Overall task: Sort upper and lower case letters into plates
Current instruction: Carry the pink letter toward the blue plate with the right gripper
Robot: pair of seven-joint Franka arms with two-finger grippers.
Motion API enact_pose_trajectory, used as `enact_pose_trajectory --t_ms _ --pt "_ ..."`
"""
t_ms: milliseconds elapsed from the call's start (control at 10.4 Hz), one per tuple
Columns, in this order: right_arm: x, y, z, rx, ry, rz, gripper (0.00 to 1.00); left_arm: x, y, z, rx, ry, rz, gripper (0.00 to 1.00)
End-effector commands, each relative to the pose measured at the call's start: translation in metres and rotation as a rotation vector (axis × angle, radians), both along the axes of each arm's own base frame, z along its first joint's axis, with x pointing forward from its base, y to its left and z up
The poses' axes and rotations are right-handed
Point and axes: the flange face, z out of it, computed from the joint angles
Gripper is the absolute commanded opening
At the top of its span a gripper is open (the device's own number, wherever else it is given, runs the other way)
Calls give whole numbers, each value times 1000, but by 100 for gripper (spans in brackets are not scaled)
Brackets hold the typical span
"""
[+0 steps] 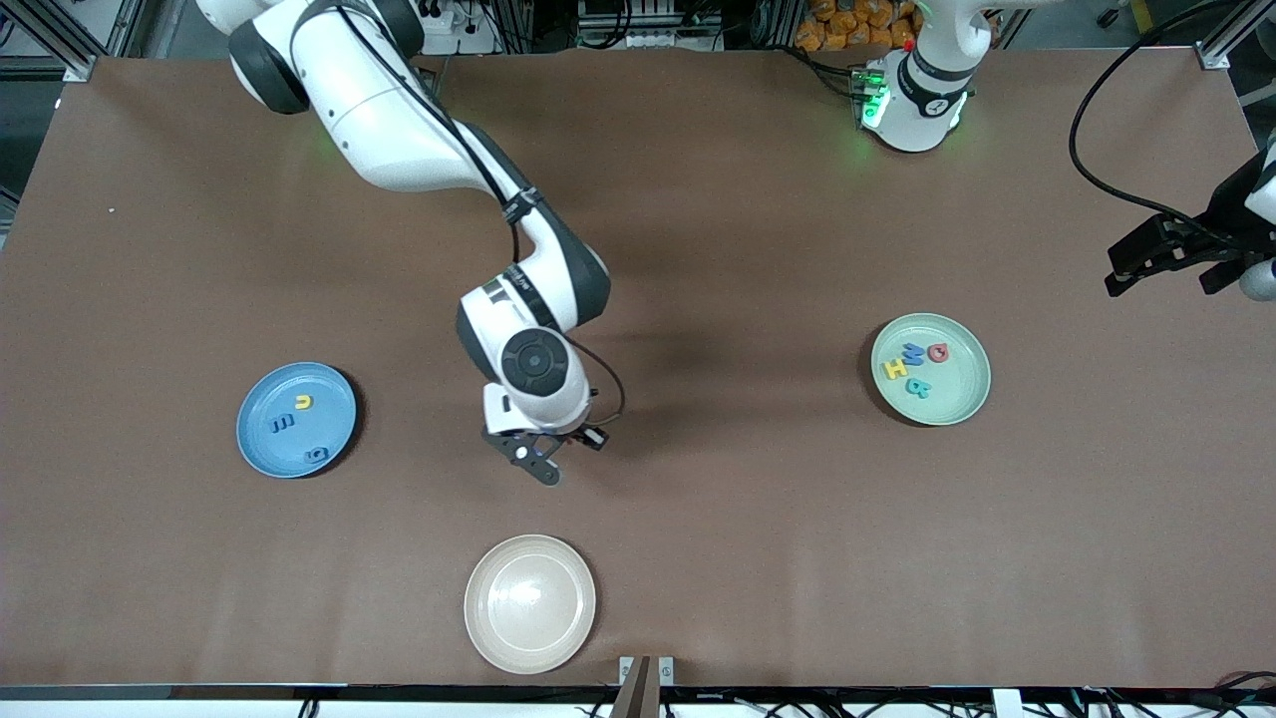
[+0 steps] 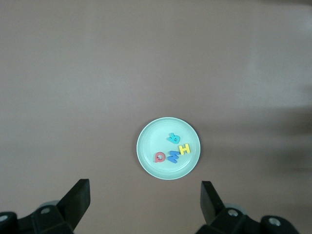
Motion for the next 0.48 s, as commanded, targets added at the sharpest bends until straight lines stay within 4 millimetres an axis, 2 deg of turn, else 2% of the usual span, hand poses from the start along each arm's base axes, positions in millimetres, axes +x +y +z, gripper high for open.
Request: enact_pose_trajectory --t_ms 0,96,384 --pt "-10 -64 19 -81 50 123 0 -7 1 2 -31 19 -11 100" --pt "-10 -86 30 -79 61 158 0 -12 -1 -2 -46 69 -12 100" --pt "-9 -177 45 -97 105 267 0 -14 -4 -4 -35 93 -19 100"
